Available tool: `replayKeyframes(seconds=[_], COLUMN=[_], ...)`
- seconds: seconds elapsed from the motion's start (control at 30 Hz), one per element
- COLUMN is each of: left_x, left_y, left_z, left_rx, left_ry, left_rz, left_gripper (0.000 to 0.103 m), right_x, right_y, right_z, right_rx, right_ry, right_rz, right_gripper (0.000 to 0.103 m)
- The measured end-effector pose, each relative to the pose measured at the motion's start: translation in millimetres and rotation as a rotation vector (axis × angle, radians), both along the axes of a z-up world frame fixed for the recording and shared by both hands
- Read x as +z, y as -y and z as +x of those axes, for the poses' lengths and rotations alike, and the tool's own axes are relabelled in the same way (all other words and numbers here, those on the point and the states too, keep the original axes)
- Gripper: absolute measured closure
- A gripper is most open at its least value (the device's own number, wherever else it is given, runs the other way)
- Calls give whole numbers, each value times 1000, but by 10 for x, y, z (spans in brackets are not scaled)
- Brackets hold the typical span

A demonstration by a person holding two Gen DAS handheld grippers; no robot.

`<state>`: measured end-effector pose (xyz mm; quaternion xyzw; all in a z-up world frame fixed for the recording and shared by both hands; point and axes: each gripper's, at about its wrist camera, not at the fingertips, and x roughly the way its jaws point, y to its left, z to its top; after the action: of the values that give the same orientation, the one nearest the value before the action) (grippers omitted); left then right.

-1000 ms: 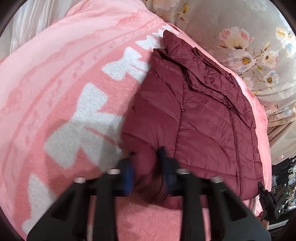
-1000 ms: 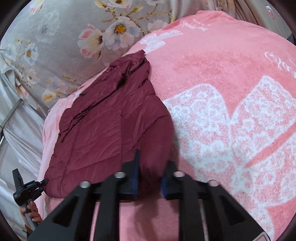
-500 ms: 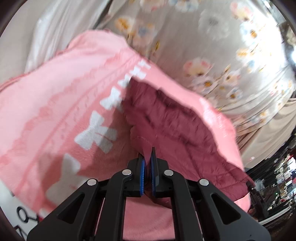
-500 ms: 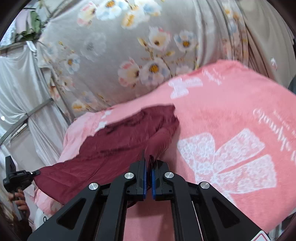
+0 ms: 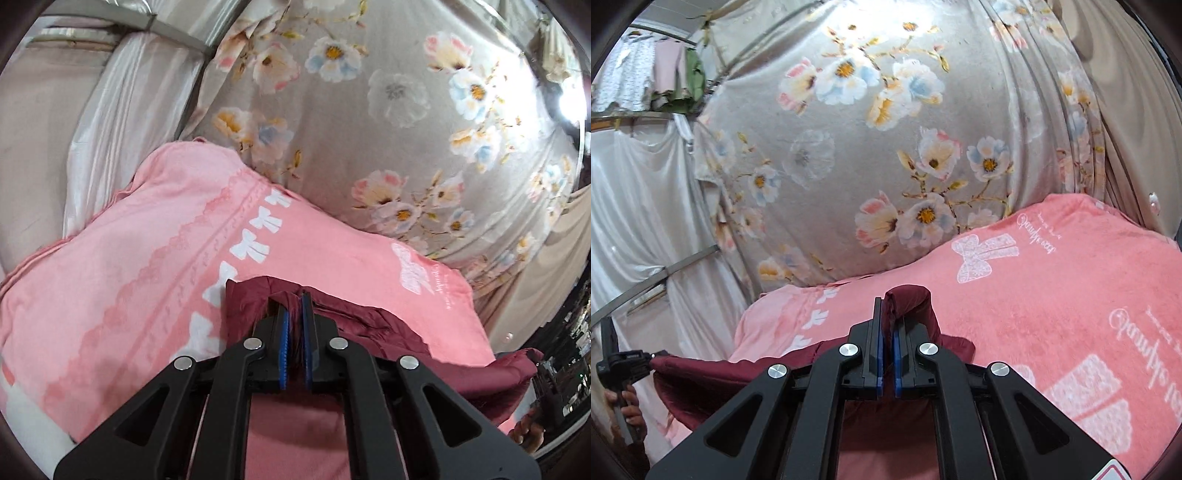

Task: Fold large clothes

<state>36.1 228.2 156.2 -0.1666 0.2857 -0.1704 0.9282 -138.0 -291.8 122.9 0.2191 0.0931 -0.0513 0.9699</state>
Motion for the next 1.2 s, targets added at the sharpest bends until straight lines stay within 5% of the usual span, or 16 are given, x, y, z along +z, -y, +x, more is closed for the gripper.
replayKeyframes(seconds=[0.27,0.47,0.77,1.2], left_x=[-519,-1119,-1696,-2029], left_y=[613,881,1068,1272], left_z=[1393,2112,2491,2563], left_rx=[109,130,155,171], left_ry=[-113,-227,-310,-235], left_rz=[221,330,388,457], left_gripper=[97,97,95,95], right_x=[-501,-1001,-1583,-1846], right_y=[264,419,503,530], right_z=[1533,2216,2682,2839], right_rx=[-72,-114,-144,-147], right_ry=[-172,-306,-438,-504], right_rz=[26,78,117,141], right_gripper=[100,100,100,100])
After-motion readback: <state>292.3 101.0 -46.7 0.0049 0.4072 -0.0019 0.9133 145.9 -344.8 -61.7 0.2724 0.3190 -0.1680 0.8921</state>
